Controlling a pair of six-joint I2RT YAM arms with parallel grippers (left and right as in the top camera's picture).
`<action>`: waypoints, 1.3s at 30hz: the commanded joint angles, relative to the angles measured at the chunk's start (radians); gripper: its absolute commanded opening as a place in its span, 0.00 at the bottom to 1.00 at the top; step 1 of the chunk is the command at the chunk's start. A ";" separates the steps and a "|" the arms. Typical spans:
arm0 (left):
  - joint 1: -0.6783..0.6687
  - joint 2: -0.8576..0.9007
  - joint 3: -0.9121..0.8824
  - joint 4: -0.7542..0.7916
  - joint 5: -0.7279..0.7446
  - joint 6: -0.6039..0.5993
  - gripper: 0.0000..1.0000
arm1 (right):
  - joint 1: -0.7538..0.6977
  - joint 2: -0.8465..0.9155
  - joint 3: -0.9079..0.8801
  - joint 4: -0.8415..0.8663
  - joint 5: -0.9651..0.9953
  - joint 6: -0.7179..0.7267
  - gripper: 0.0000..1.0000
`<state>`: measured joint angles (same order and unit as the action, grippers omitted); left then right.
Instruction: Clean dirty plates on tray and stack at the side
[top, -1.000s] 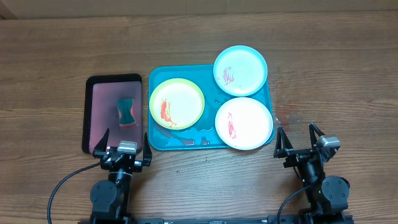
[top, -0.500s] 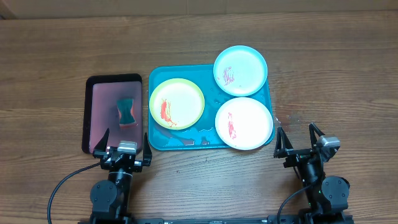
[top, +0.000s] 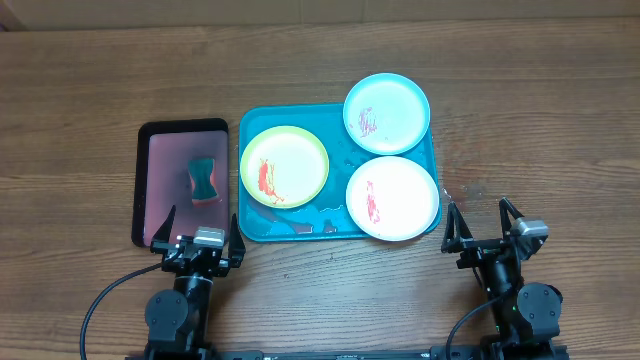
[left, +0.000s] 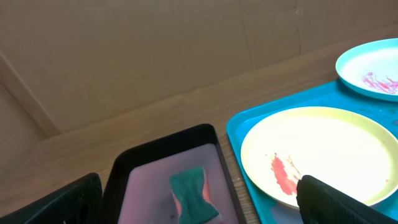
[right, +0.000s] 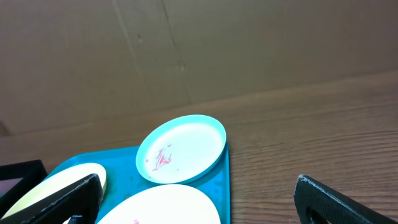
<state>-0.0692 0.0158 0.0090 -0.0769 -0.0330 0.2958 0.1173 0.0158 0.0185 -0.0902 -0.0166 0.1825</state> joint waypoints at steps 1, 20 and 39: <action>0.012 -0.011 -0.004 0.000 0.036 -0.062 1.00 | -0.006 -0.005 -0.010 0.006 0.022 0.000 1.00; 0.012 0.149 0.292 -0.162 0.253 -0.289 1.00 | -0.006 0.077 0.161 0.005 -0.016 -0.001 1.00; 0.010 1.147 1.432 -0.949 0.371 -0.289 1.00 | -0.006 0.735 1.010 -0.484 -0.140 -0.087 1.00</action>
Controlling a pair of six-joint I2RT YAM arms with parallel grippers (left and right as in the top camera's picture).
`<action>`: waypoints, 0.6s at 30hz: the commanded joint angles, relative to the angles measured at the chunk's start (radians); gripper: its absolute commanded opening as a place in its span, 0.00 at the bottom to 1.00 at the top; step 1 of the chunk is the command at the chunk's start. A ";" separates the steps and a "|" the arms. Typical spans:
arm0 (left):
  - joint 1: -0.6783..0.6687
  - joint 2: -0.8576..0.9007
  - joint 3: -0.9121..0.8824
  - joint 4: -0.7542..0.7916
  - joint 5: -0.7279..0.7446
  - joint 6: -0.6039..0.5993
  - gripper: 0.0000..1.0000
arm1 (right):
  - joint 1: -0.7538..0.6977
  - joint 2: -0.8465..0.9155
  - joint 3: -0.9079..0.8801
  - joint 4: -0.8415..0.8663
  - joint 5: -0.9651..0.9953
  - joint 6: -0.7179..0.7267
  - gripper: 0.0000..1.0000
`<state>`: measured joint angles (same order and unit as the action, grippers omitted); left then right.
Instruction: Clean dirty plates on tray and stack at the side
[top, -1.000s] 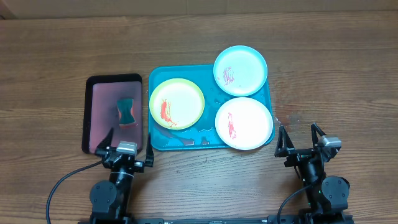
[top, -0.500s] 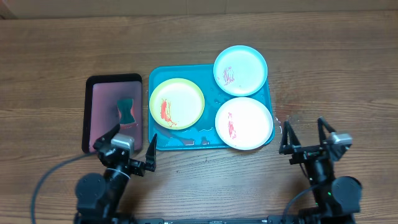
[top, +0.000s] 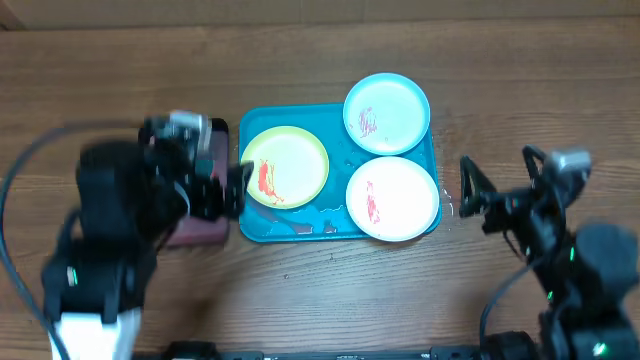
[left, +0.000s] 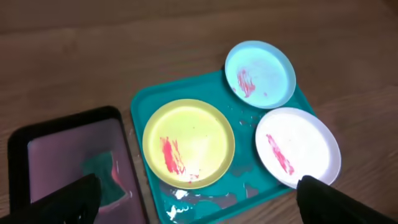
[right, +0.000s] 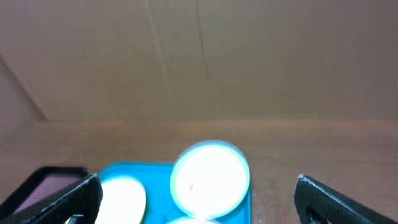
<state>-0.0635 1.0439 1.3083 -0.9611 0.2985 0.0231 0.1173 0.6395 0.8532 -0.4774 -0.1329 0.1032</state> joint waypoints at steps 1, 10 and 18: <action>0.004 0.155 0.159 -0.082 0.049 -0.016 1.00 | -0.006 0.161 0.243 -0.162 -0.023 -0.007 1.00; 0.004 0.415 0.184 -0.158 0.094 -0.016 1.00 | -0.006 0.547 0.574 -0.474 -0.196 0.005 1.00; 0.004 0.547 0.203 -0.158 0.083 -0.032 0.99 | 0.005 0.737 0.574 -0.423 -0.305 0.074 0.95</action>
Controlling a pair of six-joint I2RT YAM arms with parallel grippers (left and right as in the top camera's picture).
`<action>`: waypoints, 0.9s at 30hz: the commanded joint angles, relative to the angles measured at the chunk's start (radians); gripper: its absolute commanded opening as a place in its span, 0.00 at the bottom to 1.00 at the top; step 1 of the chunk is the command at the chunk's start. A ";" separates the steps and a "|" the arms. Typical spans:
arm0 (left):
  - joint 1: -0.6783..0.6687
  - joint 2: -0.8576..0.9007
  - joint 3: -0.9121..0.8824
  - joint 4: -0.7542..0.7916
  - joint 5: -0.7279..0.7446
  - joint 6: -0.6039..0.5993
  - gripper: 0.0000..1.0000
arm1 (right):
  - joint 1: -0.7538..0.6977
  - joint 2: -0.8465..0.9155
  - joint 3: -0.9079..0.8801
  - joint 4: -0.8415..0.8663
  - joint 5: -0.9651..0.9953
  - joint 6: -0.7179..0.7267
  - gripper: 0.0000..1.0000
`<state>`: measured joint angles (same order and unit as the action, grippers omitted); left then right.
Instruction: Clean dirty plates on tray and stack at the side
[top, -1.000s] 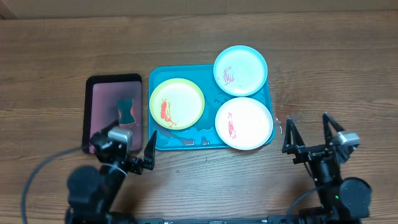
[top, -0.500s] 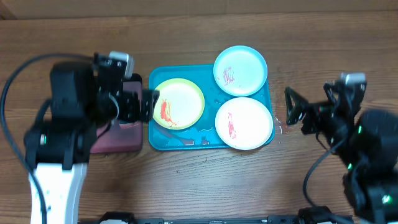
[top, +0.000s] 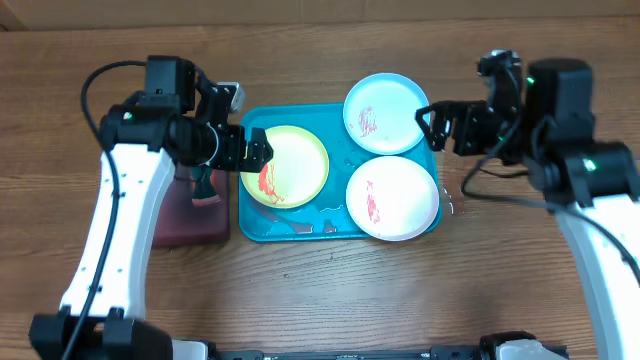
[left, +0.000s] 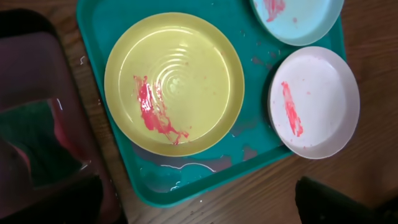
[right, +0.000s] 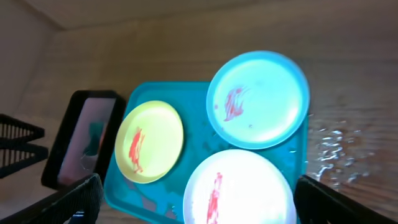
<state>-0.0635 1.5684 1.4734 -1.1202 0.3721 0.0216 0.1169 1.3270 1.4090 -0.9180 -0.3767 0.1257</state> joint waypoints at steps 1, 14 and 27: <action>0.004 0.022 0.049 -0.001 -0.020 -0.057 1.00 | 0.012 0.068 0.018 0.026 -0.055 0.069 0.93; 0.004 0.027 0.296 -0.237 -0.593 -0.464 0.89 | 0.290 0.393 0.085 0.140 0.246 0.325 0.62; 0.004 0.027 0.296 -0.206 -0.581 -0.464 0.82 | 0.421 0.657 0.085 0.312 0.306 0.288 0.50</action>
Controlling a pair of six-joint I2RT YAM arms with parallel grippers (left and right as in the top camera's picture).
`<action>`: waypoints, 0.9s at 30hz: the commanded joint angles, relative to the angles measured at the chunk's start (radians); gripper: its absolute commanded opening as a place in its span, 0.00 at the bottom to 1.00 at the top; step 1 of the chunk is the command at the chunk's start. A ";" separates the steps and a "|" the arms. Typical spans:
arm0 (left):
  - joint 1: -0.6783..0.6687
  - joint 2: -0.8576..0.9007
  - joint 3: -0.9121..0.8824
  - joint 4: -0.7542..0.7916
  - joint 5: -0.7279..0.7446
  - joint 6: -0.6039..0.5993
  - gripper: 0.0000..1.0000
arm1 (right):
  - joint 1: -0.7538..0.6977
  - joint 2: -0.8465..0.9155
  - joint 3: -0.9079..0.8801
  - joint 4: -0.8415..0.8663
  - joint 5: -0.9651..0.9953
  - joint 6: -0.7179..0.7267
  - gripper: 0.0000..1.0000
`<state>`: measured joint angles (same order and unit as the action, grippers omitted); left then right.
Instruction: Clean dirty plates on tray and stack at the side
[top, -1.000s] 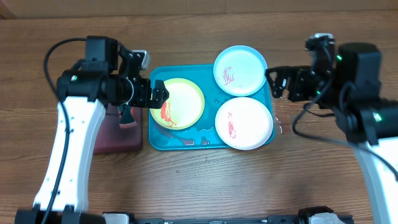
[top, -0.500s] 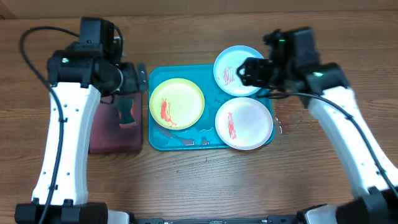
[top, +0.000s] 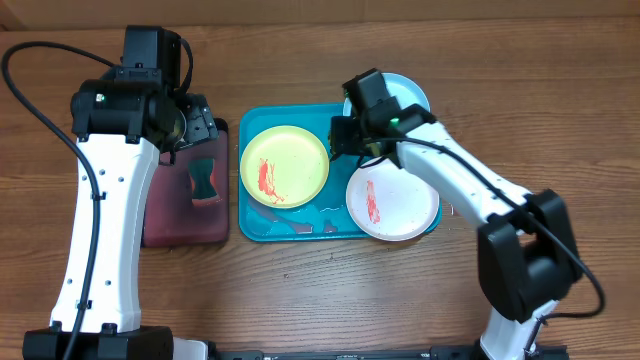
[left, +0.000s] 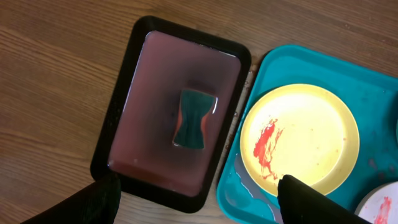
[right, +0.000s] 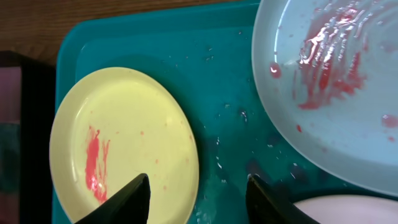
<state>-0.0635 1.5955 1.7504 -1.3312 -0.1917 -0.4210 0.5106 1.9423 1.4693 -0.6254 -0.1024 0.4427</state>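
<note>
Three red-smeared plates lie on the teal tray (top: 290, 228): a yellow plate (top: 285, 165) on the left, a light blue plate (right: 336, 93) at the back right, a white plate (top: 392, 198) at the front right. A green sponge (left: 194, 118) lies in pinkish water in the black tray (left: 117, 106). My left gripper (left: 199, 205) hangs open high over the black tray's near edge, holding nothing. Low over the teal tray, my right gripper (right: 199, 202) is open with its fingers either side of the yellow plate's right rim. The right arm hides part of the blue plate from overhead.
Water puddles (top: 300, 222) and drops lie on the teal tray's floor near its front edge. The black tray sits right against the teal tray's left side. Bare wooden table (top: 330, 300) surrounds both trays, with wet spots right of the white plate.
My left gripper has moved left from over the yellow plate to over the black tray. The right gripper has moved left and down, from high above the blue plate to the gap beside the yellow plate.
Both arms first rested folded at the table's front edge, grippers open. Then they were raised, looking down on the trays. Then the left was over the yellow plate and the right high at the tray's right. Now the left is over the sponge tray, the right low on the teal tray.
</note>
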 joint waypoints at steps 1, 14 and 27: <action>0.004 0.000 0.019 0.004 -0.018 -0.021 0.83 | 0.034 0.057 0.024 0.024 0.033 -0.032 0.49; 0.004 0.002 0.017 -0.002 -0.018 -0.021 0.91 | 0.066 0.163 0.024 0.051 0.050 -0.055 0.26; 0.004 0.002 -0.097 0.038 -0.018 -0.021 0.89 | 0.089 0.203 0.023 0.068 0.065 -0.053 0.11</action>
<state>-0.0635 1.5955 1.6844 -1.3087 -0.1959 -0.4244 0.5915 2.1204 1.4700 -0.5613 -0.0471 0.3920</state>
